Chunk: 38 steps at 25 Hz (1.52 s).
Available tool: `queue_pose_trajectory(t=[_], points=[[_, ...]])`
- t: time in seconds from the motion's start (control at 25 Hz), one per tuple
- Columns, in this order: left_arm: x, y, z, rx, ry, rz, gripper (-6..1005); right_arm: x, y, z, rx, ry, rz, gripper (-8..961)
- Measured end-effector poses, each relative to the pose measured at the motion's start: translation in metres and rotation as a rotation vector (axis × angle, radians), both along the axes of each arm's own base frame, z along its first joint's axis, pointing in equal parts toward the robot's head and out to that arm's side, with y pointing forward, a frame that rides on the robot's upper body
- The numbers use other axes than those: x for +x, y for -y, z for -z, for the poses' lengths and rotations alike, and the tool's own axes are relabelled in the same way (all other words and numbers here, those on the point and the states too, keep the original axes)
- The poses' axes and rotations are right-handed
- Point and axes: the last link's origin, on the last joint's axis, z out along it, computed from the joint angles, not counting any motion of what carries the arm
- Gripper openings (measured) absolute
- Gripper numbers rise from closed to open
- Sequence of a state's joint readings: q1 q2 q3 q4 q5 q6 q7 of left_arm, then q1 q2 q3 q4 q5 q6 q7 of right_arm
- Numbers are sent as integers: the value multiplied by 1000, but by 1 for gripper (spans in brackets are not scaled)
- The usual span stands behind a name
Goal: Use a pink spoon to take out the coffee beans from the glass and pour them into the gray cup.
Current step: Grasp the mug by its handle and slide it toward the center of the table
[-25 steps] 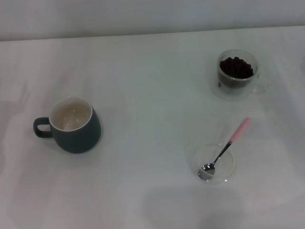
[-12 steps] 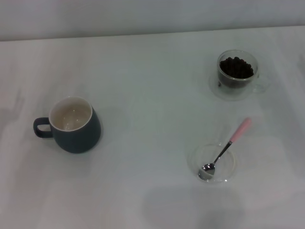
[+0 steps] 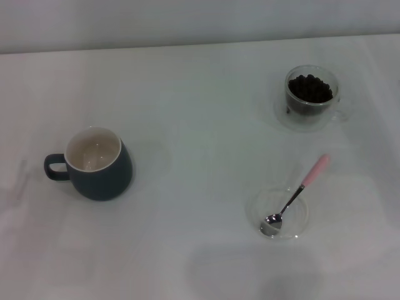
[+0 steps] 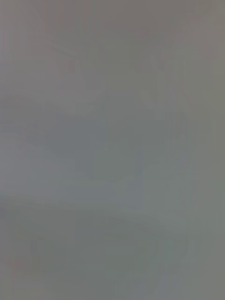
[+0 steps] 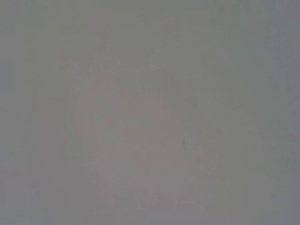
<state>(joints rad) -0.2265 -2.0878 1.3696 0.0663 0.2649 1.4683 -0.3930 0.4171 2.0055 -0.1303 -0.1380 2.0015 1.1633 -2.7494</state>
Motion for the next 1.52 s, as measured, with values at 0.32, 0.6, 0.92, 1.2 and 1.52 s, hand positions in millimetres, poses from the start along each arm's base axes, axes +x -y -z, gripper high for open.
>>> queue_pose_trajectory(t=[0.32,0.6,0.92,1.2,1.52], points=[[2,10,30,-174,-25,8,740,2,-9,-2,-19,19,33,871],[-3,12,45,-267,-50,-27,741,7,-3,-4,-24,30,52,870],[-5,-3,53,-316,-86,-71,740,8,-3,-4,-27,34,55,870],[0,-13,55,-335,-112,-51,706,10,-1,0,-43,28,62,870],[0,-14,56,-340,-117,-50,661,10,-1,3,-50,21,69,870]])
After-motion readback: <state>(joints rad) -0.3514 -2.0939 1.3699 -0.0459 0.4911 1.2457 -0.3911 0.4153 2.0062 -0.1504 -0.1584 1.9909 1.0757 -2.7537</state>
